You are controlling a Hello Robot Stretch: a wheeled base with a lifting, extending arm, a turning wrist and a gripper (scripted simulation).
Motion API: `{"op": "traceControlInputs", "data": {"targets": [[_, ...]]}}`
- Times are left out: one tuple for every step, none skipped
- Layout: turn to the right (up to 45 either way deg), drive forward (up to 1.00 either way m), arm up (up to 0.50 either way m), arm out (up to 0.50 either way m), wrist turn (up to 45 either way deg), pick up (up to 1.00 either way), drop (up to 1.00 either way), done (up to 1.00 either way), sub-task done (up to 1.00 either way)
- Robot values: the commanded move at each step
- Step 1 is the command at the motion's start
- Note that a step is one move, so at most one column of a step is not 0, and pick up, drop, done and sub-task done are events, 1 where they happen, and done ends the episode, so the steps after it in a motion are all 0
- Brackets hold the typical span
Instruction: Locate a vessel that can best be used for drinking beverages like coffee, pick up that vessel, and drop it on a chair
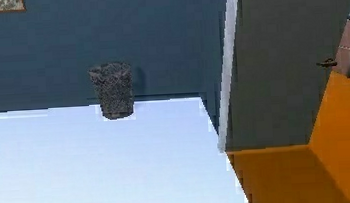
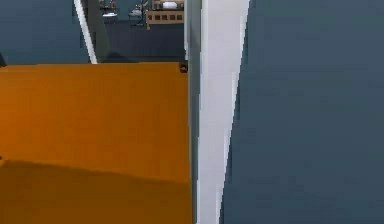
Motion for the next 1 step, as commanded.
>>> {"op": "traceControlInputs", "data": {"targets": [[-3.0,0.00,0.00,0.00,0.0,0.00,0.00,0.00,0.00]]}}
